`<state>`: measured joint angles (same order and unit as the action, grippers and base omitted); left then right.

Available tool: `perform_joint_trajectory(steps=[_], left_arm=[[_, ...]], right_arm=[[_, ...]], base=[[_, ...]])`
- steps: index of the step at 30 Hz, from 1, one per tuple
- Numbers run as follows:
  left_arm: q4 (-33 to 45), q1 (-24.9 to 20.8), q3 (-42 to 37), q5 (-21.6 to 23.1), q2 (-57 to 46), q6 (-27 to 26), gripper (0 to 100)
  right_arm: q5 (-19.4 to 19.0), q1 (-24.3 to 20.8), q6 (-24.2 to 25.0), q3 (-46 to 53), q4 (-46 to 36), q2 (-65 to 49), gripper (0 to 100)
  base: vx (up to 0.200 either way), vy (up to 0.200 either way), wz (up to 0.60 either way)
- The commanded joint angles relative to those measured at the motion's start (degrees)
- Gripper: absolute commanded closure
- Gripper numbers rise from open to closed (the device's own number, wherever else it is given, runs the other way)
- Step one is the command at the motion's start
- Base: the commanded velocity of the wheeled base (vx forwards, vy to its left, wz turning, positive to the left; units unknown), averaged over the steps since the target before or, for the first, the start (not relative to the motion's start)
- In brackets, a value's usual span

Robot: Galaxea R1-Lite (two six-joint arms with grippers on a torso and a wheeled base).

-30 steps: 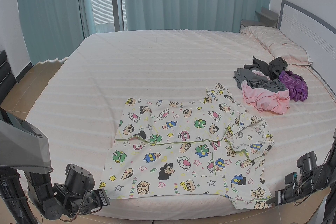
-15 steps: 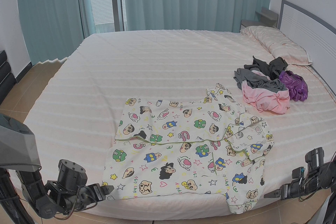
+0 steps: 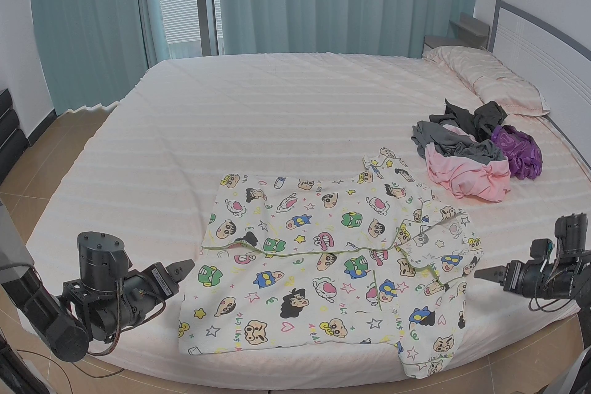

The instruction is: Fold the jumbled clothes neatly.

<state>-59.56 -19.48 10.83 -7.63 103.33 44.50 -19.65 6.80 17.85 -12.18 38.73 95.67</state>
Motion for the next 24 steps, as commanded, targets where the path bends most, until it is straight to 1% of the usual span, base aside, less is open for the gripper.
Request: perform_joint_trajectory(steps=[1, 5, 6, 7, 10, 11, 13, 14, 15, 17, 20, 23, 24], left_arm=[[-0.11, 0.5, 0.78, 0.16, -0.06, 0.68, 0], [-0.11, 0.58, 0.78, 0.16, 0.82, 0.77, 0], [-0.11, 0.58, 0.78, 0.25, 0.82, 0.77, 0], [-0.11, 0.58, 0.69, 0.25, 0.82, 0.94, 0], [-0.11, 0.41, 1.04, 0.25, 1.17, 2.44, 0], [-0.11, 0.06, 1.22, 0.16, 1.79, 3.58, 0], [-0.11, -0.12, 1.3, 0.07, 2.49, 3.93, 0], [-0.11, -0.12, 1.3, 0.07, 2.49, 3.93, 0], [-0.11, -0.12, 1.22, 0.16, 2.93, 4.11, 0], [-0.11, -0.29, 1.22, 0.16, 3.64, 4.46, 0], [-0.11, -0.82, 1.04, 0.07, 4.43, 5.78, 0], [-0.11, -2.4, 0.34, -0.37, 4.43, 8.06, 0], [-0.11, -3.02, -0.19, -0.54, 4.34, 8.77, 0]], right_arm=[[0.05, -1.35, 0.96, -4.78, -0.23, 0.13, 0], [0.49, -3.64, 3.25, -9.35, -0.23, 3.64, 0], [0.49, -3.73, 3.33, -9.44, -0.23, 3.82, 0], [1.11, -4.96, 4.04, -11.02, -0.15, 5.75, 0], [2.34, -6.45, 4.83, -14.19, -0.06, 8.83, 0], [3.22, -7.51, 5.62, -16.74, -0.06, 10.94, 0], [4.18, -9.09, 7.55, -20.96, -0.06, 14.19, 0], [4.18, -9.09, 7.55, -20.96, -0.06, 14.19, 0], [5.76, -10.76, 10.63, -26.14, -0.23, 17.88, 0], [7.52, -11.99, 12.65, -30.89, -0.58, 21.57, 0], [8.93, -12.34, 12.74, -36.95, -3.22, 25.53, 0], [8.66, -12.08, 13.62, -41.87, -7.53, 26.58, 0], [8.66, -11.99, 13.88, -43.1, -8.41, 26.76, 0]], base=[[0.2, 0.0, 0.0], [0.2, 0.0, 0.0], [0.0, 0.0, 0.0], [0.0, 0.0, 0.0], [0.0, 0.0, 0.0], [0.0, 0.0, 0.0], [0.0, 0.0, 0.0], [0.0, 0.0, 0.0], [0.0, -0.2, 0.0], [0.0, -0.2, 0.0], [0.0, -0.2, 0.0], [0.0, -0.2, 0.0], [0.0, 0.0, 0.0]])
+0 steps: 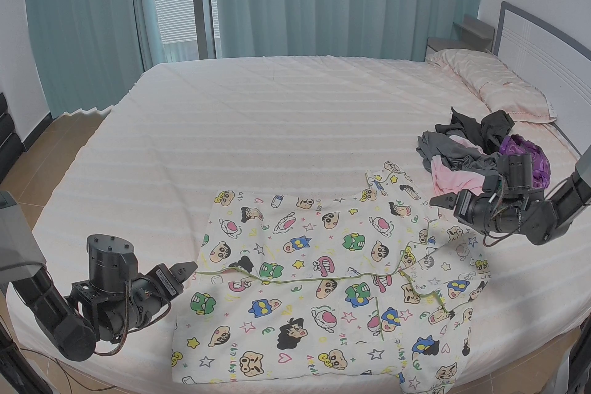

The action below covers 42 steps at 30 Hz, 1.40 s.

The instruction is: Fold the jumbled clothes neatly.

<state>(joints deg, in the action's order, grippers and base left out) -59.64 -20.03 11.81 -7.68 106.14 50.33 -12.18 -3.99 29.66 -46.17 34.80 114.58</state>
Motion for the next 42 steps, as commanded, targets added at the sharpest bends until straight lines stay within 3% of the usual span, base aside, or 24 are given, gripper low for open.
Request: perform_joint_trajectory(steps=[1, 8, 15, 24, 37, 38, 42], left_arm=[[-0.13, -2.91, -1.62, -0.49, 1.43, 3.37, 0], [-0.31, -4.49, -3.29, -1.11, 0.47, 4.07, 0], [-0.48, -4.05, -2.67, -2.69, 0.03, 4.77, 0], [-0.48, -4.05, -2.76, -2.6, -0.59, 4.77, 0], [-0.48, -4.4, -2.94, -2.6, -0.67, 4.86, 0], [-0.48, -4.4, -2.94, -2.6, -0.67, 4.86, 0], [-0.48, -4.4, -2.94, -2.6, -0.67, 4.86, 0]], right_arm=[[1.19, -1.2, 2.42, -10.0, -4.75, 8.2, 0], [1.54, -1.11, 5.58, -17.99, -5.01, 14.71, 0], [1.28, -1.73, 5.5, -24.67, -5.62, 19.28, 0], [1.46, -1.55, 5.06, -39.44, -13.62, 26.31, 0], [1.46, -1.99, 4.88, -43.75, -14.15, 30.44, 0], [1.46, -1.99, 4.88, -44.19, -14.41, 30.79, 100], [1.54, -1.9, 4.97, -45.24, -14.77, 31.14, 100]], base=[[0.0, 0.0, 0.0], [0.0, 0.0, 0.0], [0.0, 0.0, 0.0], [0.0, 0.0, 0.0], [0.0, 0.0, 0.0], [0.0, 0.0, 0.0], [0.0, 0.0, 0.0]])
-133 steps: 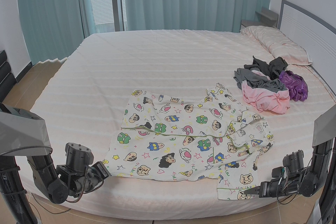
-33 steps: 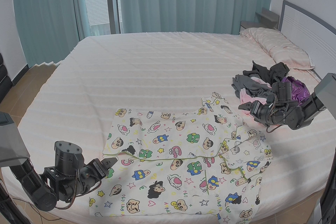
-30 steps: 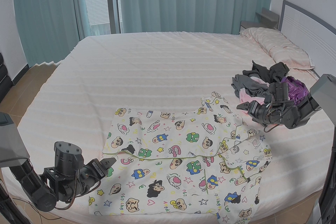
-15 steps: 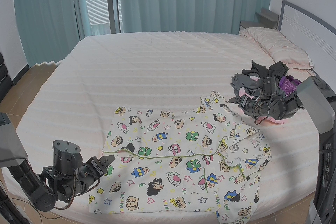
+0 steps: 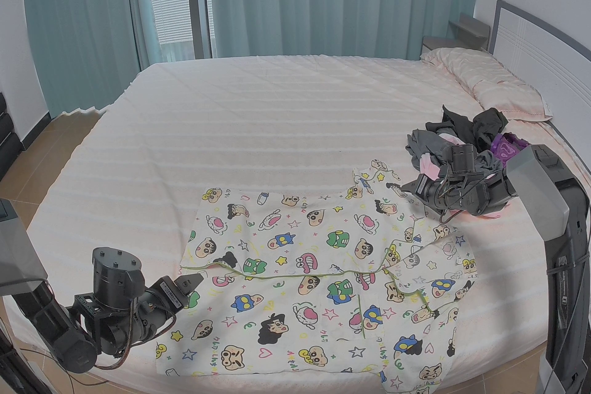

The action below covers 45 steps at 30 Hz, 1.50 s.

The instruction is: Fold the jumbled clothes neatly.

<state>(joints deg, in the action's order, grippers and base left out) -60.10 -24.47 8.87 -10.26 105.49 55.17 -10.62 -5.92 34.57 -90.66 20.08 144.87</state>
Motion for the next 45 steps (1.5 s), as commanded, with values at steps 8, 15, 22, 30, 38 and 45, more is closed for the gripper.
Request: perform_joint_trajectory(steps=[8, 15, 22, 30, 38, 45], left_arm=[[-0.02, 0.03, 0.09, -0.11, -0.02, -0.07, 0], [-0.02, 0.21, 0.18, -0.11, -0.02, -0.07, 0], [-0.02, 0.65, 0.35, -0.11, -0.02, -0.07, 0], [-0.02, 2.41, 1.94, -0.37, -0.19, -0.07, 0], [0.16, 6.62, 7.39, 0.68, -0.02, -0.24, 0], [0.51, 10.23, 14.24, 7.01, 0.95, 0.02, 0]], right_arm=[[0.07, 1.71, 0.58, -0.74, 0.58, 0.06, 100], [1.13, 3.46, 0.94, -0.31, 0.84, -0.82, 100], [2.44, 3.9, 1.29, -0.22, 0.93, -0.73, 100], [3.24, 4.08, 2.43, 0.66, 2.16, -0.91, 0], [3.06, 3.9, 2.52, 3.83, 2.25, -4.78, 0], [2.53, 3.9, 2.34, 12.53, 2.69, -11.63, 0]], base=[[0.0, 0.0, 0.0], [0.0, 0.0, 0.0], [0.0, 0.0, 0.0], [0.0, 0.0, 0.0], [0.0, 0.0, 0.0], [0.114, 0.0, 0.0]])
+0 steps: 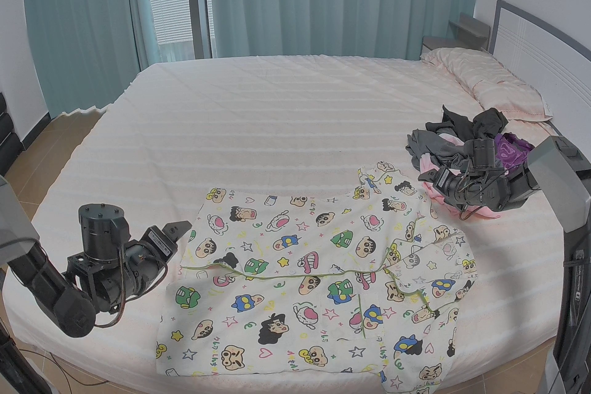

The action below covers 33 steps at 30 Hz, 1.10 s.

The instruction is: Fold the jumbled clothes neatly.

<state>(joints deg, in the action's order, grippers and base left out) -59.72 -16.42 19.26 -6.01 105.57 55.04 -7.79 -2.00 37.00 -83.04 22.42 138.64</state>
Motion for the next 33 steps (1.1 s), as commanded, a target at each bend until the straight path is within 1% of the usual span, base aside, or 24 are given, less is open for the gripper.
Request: perform_joint_trajectory(steps=[1, 2, 6, 10, 12, 13, 14, 17, 18, 19, 20, 21, 22, 23, 24, 25, 26, 27, 30, 31, 33], left_arm=[[0.13, 2.18, 4.03, 2.93, 1.3, 0.07, 0], [0.04, 2.18, 4.03, 2.93, 1.39, -0.02, 0], [-0.31, 2.18, 4.56, 3.2, 3.33, -0.46, 0], [-0.04, 2.8, 6.4, 3.2, 4.64, -0.64, 0], [0.13, 3.15, 8.16, 3.29, 5.79, -0.64, 0], [0.75, 3.59, 10.45, 3.29, 6.93, -0.99, 0], [2.15, 4.2, 12.38, 3.29, 7.81, -2.04, 0], [10.42, 6.14, 20.38, 3.29, 10.45, -6.79, 0], [14.02, 6.75, 24.42, 3.37, 11.41, -7.4, 0], [15.16, 7.02, 26.0, 3.46, 11.68, -7.4, 0], [18.94, 7.72, 31.01, 4.43, 13.17, -7.84, 0], [20.35, 8.07, 32.95, 5.75, 13.96, -8.11, 0], [21.93, 8.42, 35.23, 8.56, 14.93, -8.55, 0], [21.93, 8.42, 35.23, 8.56, 14.93, -8.55, 0], [24.21, 9.48, 38.4, 14.97, 16.33, -9.78, 0], [24.57, 9.74, 39.01, 16.12, 16.69, -9.95, 0], [25.27, 10.18, 41.3, 19.37, 18.44, -10.39, 0], [25.27, 10.27, 42.61, 20.69, 19.41, -10.48, 0], [25.53, 10.27, 47.89, 21.39, 23.89, -12.24, 0], [25.62, 10.27, 48.15, 21.39, 24.16, -12.41, 0], [27.99, 10.36, 53.95, 21.13, 28.46, -14.08, 0]], right_arm=[[-0.3, -0.02, -0.08, 5.79, 0.7, -5.93, 0], [-0.3, -0.02, -0.08, 6.14, 0.96, -6.02, 0], [-0.38, -0.02, -0.52, 12.29, 6.59, -8.48, 0], [-0.38, -0.29, -0.61, 14.22, 7.82, -8.92, 0], [-0.47, -0.37, -0.61, 14.75, 7.82, -9.27, 0], [-0.56, -0.46, -0.61, 15.1, 7.73, -9.53, 0], [-0.65, -0.46, -0.61, 15.28, 7.73, -9.62, 0], [-0.65, -0.64, -0.61, 15.98, 7.82, -9.8, 0], [-0.65, -0.64, -0.52, 16.42, 7.82, -10.24, 0], [-0.65, -0.64, -0.52, 16.6, 7.82, -10.41, 0], [-0.74, -0.64, -0.35, 17.65, 7.82, -10.85, 0], [-0.74, -0.64, -0.44, 18.09, 7.9, -11.2, 0], [-0.65, -0.64, -0.52, 18.79, 7.9, -11.55, 0], [-0.65, -0.64, -0.52, 18.79, 7.9, -11.55, 0], [-0.74, -0.64, -0.52, 19.94, 7.9, -12.17, 0], [-0.74, -0.64, -0.52, 20.29, 7.9, -12.26, 0], [-0.82, -0.64, -0.52, 21.17, 7.9, -12.78, 0], [-1.09, -0.64, -0.52, 21.52, 7.9, -13.05, 0], [-1.88, -0.73, -0.61, 23.1, 7.9, -13.93, 0], [-1.88, -0.73, -0.61, 23.1, 7.9, -13.93, 0], [-2.05, -1.43, -0.61, 24.16, 7.9, -14.19, 0]], base=[[0.2, 0.0, 0.0], [0.2, 0.0, 0.0], [0.0, 0.0, 0.0], [0.0, 0.0, 0.0], [0.0, 0.0, 0.0], [0.0, 0.0, 0.0], [0.0, 0.0, 0.0], [0.0, 0.0, 0.0], [0.0, 0.0, 0.0], [0.0, 0.0, 0.0], [0.0, 0.0, 0.0], [0.0, 0.0, 0.0], [0.0, 0.0, 0.0], [0.0, 0.0, 0.0], [0.0, 0.0, 0.0], [0.0, 0.0, 0.0], [0.0, 0.0, 0.0], [0.0, 0.0, 0.0], [0.0, 0.0, 0.0], [0.0, 0.0, 0.0], [0.0, 0.0, 0.0]])
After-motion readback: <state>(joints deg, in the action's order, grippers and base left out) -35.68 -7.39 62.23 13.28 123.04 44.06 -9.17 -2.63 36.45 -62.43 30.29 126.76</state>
